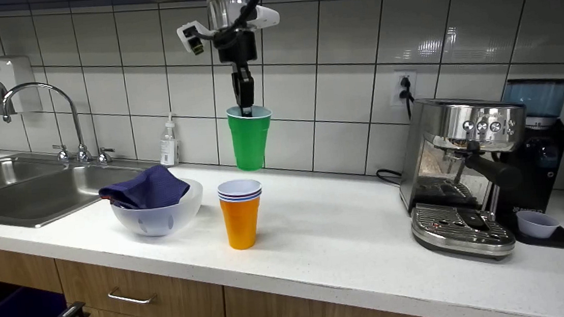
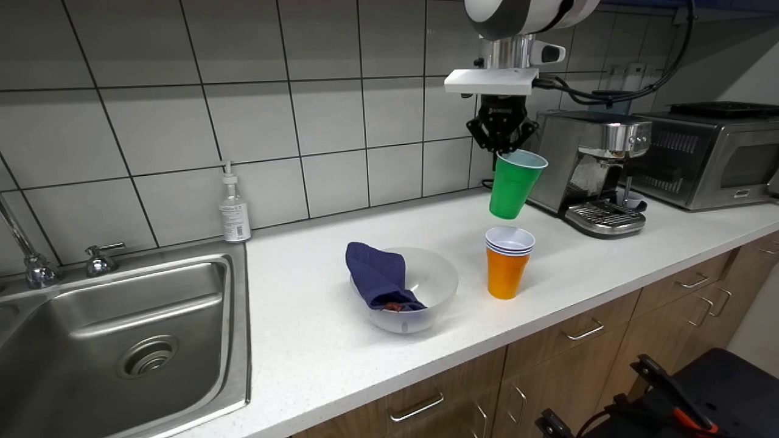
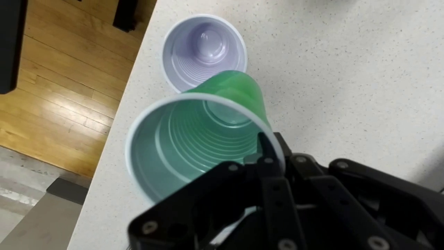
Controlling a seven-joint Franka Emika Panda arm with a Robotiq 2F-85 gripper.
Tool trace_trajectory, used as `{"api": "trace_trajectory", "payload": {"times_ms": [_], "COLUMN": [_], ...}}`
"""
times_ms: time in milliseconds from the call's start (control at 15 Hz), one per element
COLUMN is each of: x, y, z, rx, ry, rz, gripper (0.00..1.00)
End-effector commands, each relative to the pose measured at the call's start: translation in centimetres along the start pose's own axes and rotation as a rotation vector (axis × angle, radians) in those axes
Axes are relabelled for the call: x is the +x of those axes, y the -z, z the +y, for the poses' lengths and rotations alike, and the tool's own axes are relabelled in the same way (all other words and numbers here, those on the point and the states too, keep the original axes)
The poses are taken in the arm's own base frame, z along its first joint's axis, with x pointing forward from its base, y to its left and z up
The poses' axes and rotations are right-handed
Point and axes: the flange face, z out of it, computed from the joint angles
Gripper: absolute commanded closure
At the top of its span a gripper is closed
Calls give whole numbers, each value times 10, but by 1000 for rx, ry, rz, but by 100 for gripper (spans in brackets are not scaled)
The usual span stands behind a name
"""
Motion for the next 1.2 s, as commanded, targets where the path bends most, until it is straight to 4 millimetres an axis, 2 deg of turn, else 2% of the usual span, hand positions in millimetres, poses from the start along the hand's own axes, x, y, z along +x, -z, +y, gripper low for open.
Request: {"api": "trace_trajectory", "payload": {"times_ms": [0, 733, 1133], "x": [-13, -20, -18], "y": [5, -12, -20], "z": [10, 15, 18], "rx": [-17, -50, -70], "ry": [26, 5, -5], "rz": [-51, -101, -100], "gripper": [99, 99, 99]}}
